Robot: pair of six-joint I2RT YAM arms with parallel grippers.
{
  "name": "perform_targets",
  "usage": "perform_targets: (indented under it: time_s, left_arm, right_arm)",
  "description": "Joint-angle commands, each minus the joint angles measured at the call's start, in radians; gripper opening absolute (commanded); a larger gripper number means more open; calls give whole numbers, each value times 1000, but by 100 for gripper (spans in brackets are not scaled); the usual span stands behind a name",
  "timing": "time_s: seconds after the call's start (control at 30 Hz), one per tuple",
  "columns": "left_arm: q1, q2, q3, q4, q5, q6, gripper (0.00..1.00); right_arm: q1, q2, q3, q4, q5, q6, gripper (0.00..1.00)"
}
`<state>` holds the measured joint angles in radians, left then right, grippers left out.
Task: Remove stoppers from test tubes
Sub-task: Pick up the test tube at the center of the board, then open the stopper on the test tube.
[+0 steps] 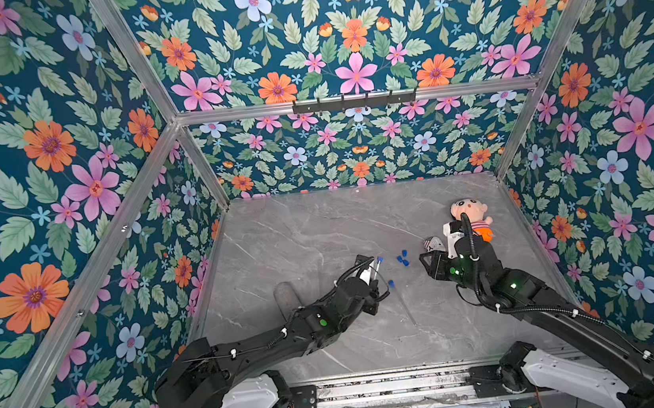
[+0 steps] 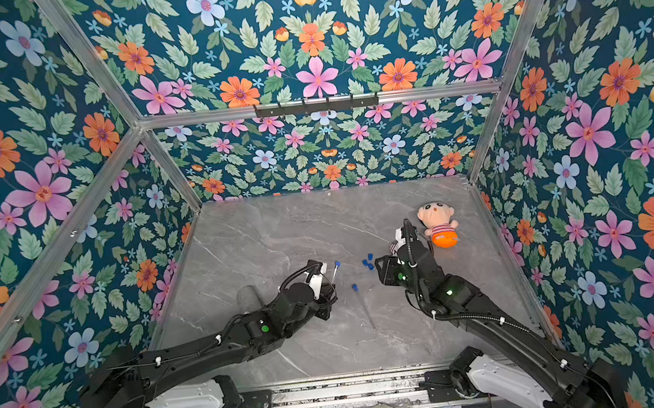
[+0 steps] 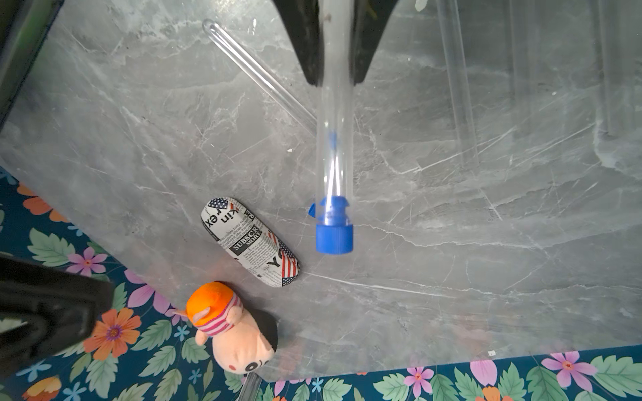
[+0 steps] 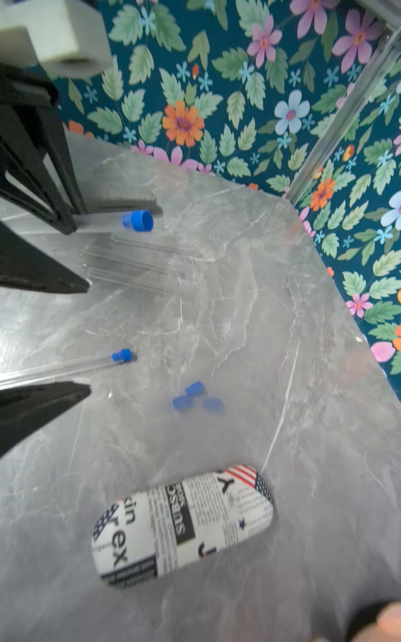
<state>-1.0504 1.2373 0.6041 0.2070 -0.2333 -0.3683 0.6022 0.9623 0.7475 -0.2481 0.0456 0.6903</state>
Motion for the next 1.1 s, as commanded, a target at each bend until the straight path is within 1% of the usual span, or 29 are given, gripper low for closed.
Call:
perform_targets:
  time_s: [0.0,0.17,0.4,0.8,1.07]
  left_arm:
    - [16,-6,-31,128,69,26,12]
    - [30,18,-62,212,133,20,12]
    - [32,54,-69,281,186,3,12]
    - [32,71,-79,332,216,-17,12]
    - [32,67,-93,360,223,-28,12]
  right_arm:
    - [2,41,20,98,-63,38,44]
    - [3,120,50,173,-123,67,47]
    - [4,226,87,241,-186,101,50]
    - [18,340,125,287,-235,129,50]
    - [23,381,120,334,-259,147,46]
